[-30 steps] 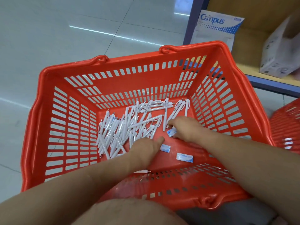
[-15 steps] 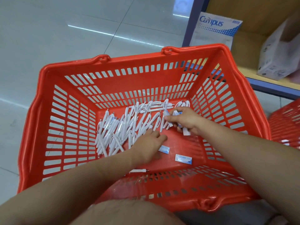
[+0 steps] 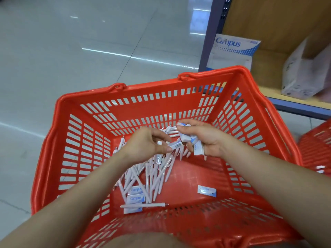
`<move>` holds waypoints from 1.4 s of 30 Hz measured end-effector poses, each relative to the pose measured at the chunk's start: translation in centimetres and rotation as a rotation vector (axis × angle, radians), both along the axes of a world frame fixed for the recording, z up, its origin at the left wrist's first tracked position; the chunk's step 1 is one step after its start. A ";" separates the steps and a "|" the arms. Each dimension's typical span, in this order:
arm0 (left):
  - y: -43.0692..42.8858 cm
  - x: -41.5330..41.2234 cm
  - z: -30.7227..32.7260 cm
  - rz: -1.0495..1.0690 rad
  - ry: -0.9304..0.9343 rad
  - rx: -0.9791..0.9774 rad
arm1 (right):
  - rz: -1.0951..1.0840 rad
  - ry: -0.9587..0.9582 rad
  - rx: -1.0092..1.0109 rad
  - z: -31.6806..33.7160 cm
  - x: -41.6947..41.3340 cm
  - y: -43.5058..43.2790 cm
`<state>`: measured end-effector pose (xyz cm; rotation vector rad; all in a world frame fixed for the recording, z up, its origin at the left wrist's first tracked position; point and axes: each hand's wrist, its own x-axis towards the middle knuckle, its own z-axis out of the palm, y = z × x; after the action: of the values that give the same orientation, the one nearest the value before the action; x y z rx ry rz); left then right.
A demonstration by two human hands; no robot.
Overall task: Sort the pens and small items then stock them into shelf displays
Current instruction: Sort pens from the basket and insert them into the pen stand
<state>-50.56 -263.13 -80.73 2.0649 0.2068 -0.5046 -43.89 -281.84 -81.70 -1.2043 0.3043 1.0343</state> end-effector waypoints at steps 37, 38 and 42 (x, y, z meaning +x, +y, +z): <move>-47.8 4.6 -0.2 -0.789 -0.176 0.672 | -0.761 -0.097 -0.590 -5.1 -5.0 -45.2; -47.6 4.9 -0.3 -0.790 -0.171 0.670 | -0.709 -0.183 -0.681 -5.5 -4.7 -45.3; -46.0 6.2 2.8 -0.778 -0.245 0.525 | -0.497 -0.559 -0.886 -4.2 -2.9 -44.2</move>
<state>-44.34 -309.16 -77.88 2.6707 -0.7100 -0.6974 -46.76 -326.00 -85.89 -2.0098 0.6088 0.0619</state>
